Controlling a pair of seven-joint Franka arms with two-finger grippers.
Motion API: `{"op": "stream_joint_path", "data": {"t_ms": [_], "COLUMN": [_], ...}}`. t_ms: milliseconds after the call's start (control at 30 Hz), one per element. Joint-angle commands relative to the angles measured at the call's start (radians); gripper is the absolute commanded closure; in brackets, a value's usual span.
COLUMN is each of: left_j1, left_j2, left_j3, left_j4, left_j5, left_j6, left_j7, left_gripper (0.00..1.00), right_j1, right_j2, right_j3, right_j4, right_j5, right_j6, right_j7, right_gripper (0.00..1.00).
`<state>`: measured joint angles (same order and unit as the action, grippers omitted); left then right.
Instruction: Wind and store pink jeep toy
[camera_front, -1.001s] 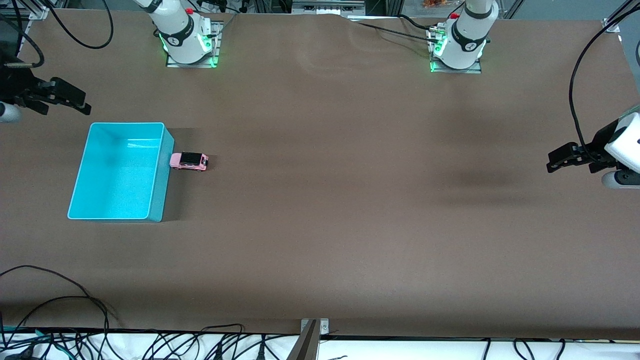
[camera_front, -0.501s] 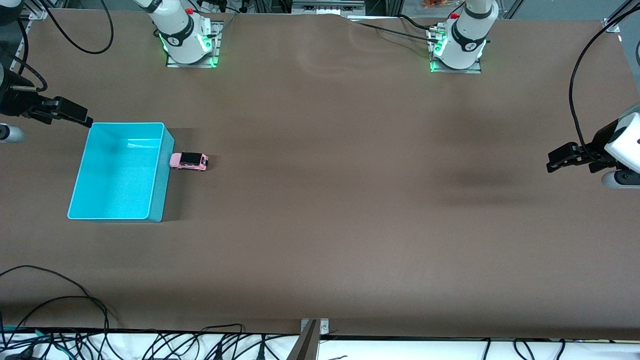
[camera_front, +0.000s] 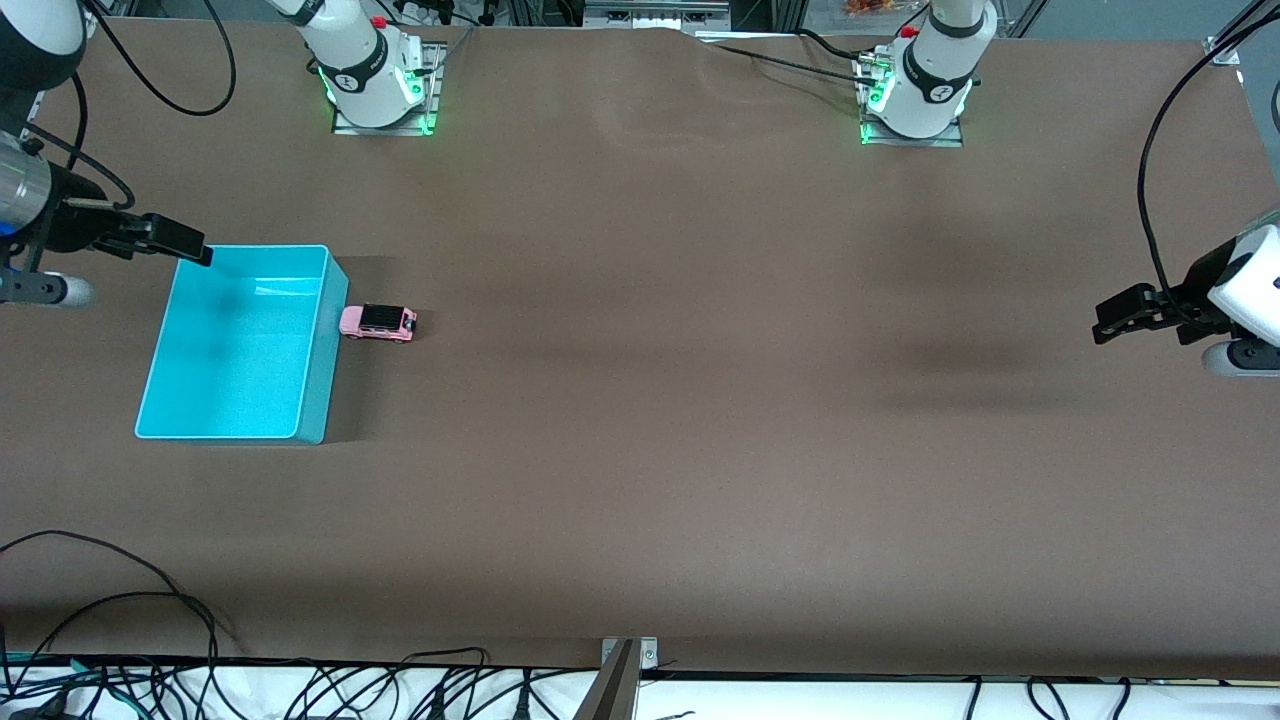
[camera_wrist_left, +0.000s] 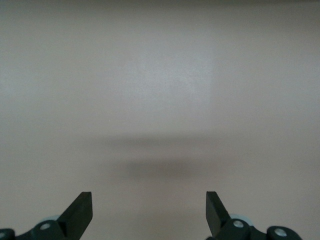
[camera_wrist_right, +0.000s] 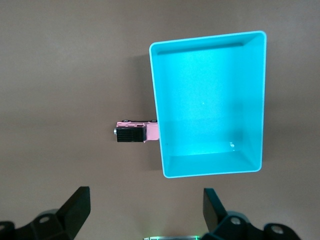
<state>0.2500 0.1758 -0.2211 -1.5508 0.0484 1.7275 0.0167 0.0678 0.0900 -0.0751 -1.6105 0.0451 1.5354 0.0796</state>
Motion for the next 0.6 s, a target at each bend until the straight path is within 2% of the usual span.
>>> {"op": "stream_joint_path", "data": {"t_ms": [0, 300, 567], "left_j1": [0.003, 0.003, 0.003], "left_j2": [-0.018, -0.016, -0.016], "left_j3": [-0.001, -0.001, -0.001], "left_j4": [-0.015, -0.015, -0.015], "left_j5": [-0.016, -0.016, -0.016], "left_j6": [-0.008, -0.008, -0.008], "left_j7": [0.012, 0.012, 0.012], "left_gripper": [0.00, 0.00, 0.00], "right_j1": [0.003, 0.004, 0.003], "right_j2": [-0.048, -0.055, -0.073], "right_j3": [0.015, 0.072, 0.095], "right_j4": [-0.121, -0.250, -0.416], "right_j5": [-0.005, -0.007, -0.007], "right_j6": [0.090, 0.221, 0.383], "right_j7": [0.019, 0.137, 0.143], "right_gripper": [0.00, 0.00, 0.00]}}
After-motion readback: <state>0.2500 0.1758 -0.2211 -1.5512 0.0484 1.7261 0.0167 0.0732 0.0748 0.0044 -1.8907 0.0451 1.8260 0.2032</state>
